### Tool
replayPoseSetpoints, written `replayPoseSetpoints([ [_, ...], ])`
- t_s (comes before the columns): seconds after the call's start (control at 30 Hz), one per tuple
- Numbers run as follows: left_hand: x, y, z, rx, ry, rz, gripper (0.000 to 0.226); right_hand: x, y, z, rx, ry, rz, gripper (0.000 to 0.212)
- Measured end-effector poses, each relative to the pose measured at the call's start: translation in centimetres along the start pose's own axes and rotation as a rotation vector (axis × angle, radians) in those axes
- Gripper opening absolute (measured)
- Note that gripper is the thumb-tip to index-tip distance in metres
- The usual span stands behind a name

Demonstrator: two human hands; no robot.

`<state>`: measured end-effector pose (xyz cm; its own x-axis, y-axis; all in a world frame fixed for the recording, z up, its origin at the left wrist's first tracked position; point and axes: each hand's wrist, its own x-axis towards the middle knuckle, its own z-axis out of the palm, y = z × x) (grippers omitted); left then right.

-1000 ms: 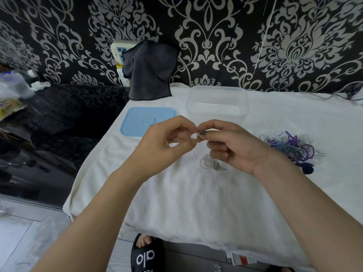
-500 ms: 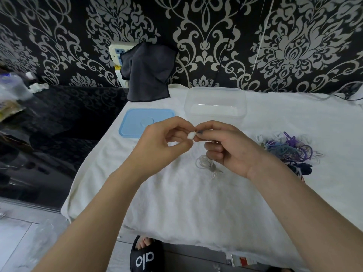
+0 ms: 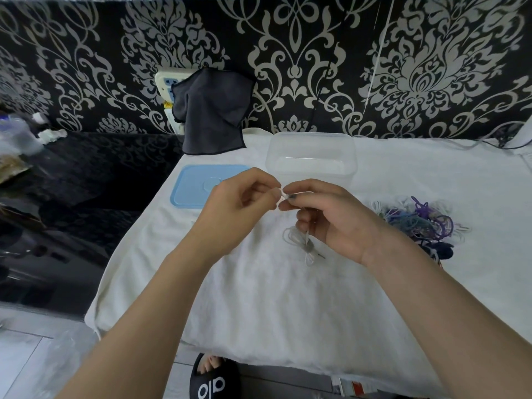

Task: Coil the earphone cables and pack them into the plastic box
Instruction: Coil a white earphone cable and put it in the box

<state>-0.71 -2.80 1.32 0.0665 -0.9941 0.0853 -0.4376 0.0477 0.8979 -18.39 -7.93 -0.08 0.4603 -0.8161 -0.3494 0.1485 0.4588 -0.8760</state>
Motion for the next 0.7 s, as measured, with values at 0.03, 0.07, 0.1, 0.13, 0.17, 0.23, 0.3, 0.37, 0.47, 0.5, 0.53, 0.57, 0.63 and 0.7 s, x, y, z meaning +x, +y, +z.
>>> replayPoseSetpoints([
  [0.03,0.3,-0.2,0.1,0.012,0.011,-0.023,0.009,0.0,0.0,-0.1,-0.039,0.025,-0.015,0.019],
  [0.07,0.5,-0.5,0.2,0.027,0.017,-0.049,0.011,0.0,0.1,-0.2,-0.093,0.047,-0.027,0.021],
  [0.1,0.7,-0.7,0.4,0.041,0.013,-0.074,0.014,0.0,0.1,-0.2,-0.154,0.061,-0.038,0.021],
  [0.13,0.9,-1.0,0.6,0.049,0.001,-0.095,0.015,-0.1,0.2,-0.1,-0.204,0.063,-0.048,0.020],
  [0.17,1.0,-1.2,0.7,0.048,-0.014,-0.114,0.016,-0.1,0.2,-0.1,-0.235,0.058,-0.054,0.019],
  [0.23,1.3,-1.5,1.1,0.018,-0.031,-0.151,0.018,-0.1,0.2,-0.2,-0.250,0.059,-0.056,0.019],
  [0.3,1.6,-1.5,1.4,-0.006,-0.015,-0.176,0.020,-0.1,-0.1,-0.4,-0.256,0.089,-0.069,0.020],
  [0.37,2.2,-1.3,1.6,0.007,0.055,-0.163,0.020,-0.4,-0.4,-0.4,-0.236,0.136,-0.087,0.019],
  [0.47,3.4,-1.0,1.5,0.018,0.227,-0.116,0.016,-0.8,-1.4,0.2,-0.157,0.158,-0.081,0.018],
  [0.5,3.9,-0.9,1.4,0.019,0.260,-0.107,0.016,-0.7,-2.2,0.5,-0.120,0.159,-0.074,0.018],
  [0.53,4.3,-0.9,1.3,0.021,0.277,-0.109,0.018,-0.4,-3.1,0.8,-0.073,0.160,-0.074,0.018],
  [0.57,4.7,-1.0,1.3,0.020,0.277,-0.118,0.021,0.1,-4.3,1.1,-0.017,0.163,-0.080,0.018],
  [0.63,5.2,-1.0,1.5,0.032,0.251,-0.136,0.027,1.5,-7.1,1.5,0.127,0.168,-0.091,0.020],
  [0.7,5.8,-1.0,1.7,0.047,0.238,-0.139,0.031,3.2,-9.5,2.0,0.250,0.158,-0.085,0.020],
])
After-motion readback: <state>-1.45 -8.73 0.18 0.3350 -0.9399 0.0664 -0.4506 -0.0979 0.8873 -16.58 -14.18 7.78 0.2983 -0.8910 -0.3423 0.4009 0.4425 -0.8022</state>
